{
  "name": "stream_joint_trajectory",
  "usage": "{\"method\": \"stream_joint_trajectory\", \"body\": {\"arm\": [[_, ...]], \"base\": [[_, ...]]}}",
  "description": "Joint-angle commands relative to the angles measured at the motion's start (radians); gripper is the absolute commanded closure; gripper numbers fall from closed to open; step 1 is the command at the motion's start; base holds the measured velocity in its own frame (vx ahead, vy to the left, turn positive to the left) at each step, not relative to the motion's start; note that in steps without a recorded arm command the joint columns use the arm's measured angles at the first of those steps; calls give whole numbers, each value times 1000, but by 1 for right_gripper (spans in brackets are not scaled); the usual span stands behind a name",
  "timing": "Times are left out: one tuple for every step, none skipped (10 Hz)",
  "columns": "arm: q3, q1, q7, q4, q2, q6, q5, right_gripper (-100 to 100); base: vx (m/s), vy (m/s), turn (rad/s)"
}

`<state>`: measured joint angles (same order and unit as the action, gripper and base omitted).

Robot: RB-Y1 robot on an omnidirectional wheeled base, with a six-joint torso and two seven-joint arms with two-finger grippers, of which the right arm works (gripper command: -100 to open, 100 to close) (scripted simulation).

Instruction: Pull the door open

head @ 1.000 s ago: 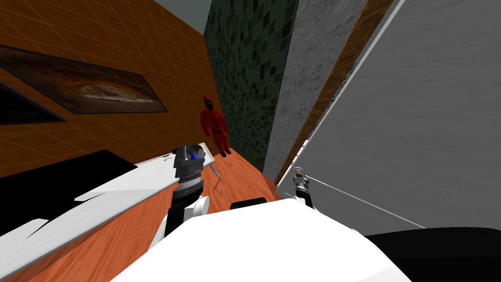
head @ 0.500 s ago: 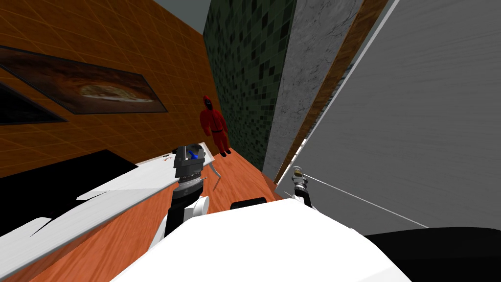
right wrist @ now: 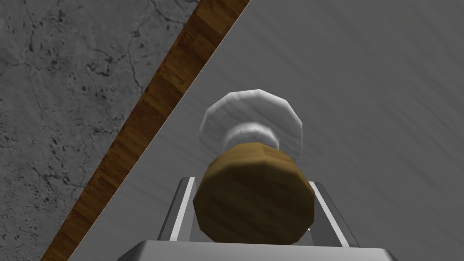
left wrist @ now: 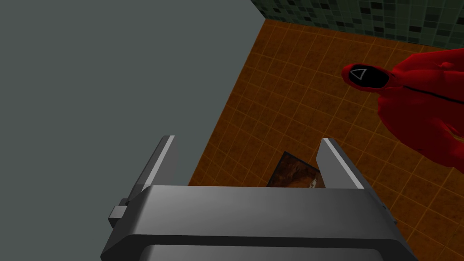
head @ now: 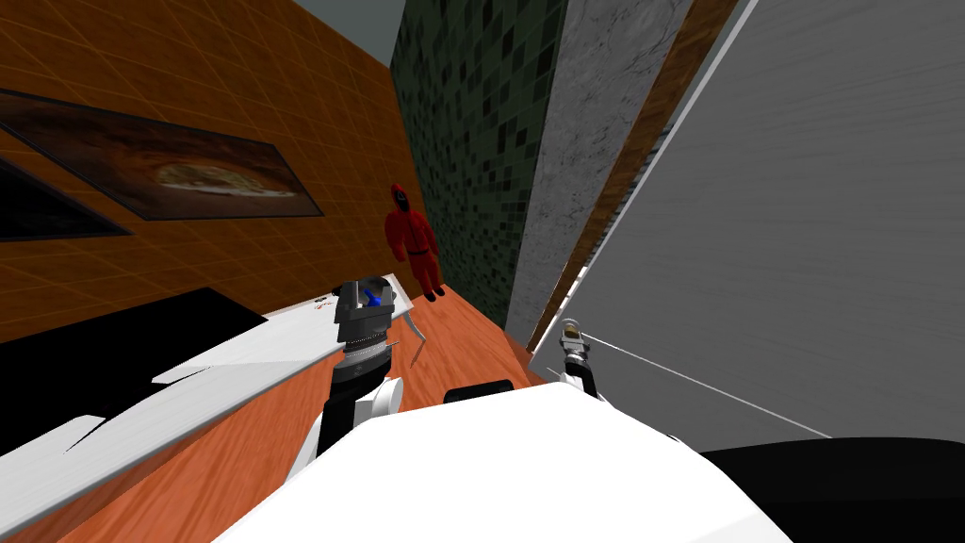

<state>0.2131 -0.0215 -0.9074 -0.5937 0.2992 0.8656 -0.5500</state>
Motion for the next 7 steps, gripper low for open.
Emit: {"method": "stream_joint_trajectory", "body": {"arm": [[-3,4,-50,-5,-4,-2,0,100],[-3,4,-65,-5,-4,-2,0,100],[-5,7,-98,-8,-6,-4,0,100],[-5,7,-104,-8,-6,-4,0,100],[-7,10,-143,-10,-7,-6,1,100],[-9,13,-168,-13,-9,-9,1,100],[-9,13,-181,-13,-9,-9,1,100]], "base": [[-35,-4,-9],[-28,-2,2],[-25,-1,-6],[-19,1,-2],[-21,-3,-10],[-33,-3,-9],[-28,3,-1]]}}
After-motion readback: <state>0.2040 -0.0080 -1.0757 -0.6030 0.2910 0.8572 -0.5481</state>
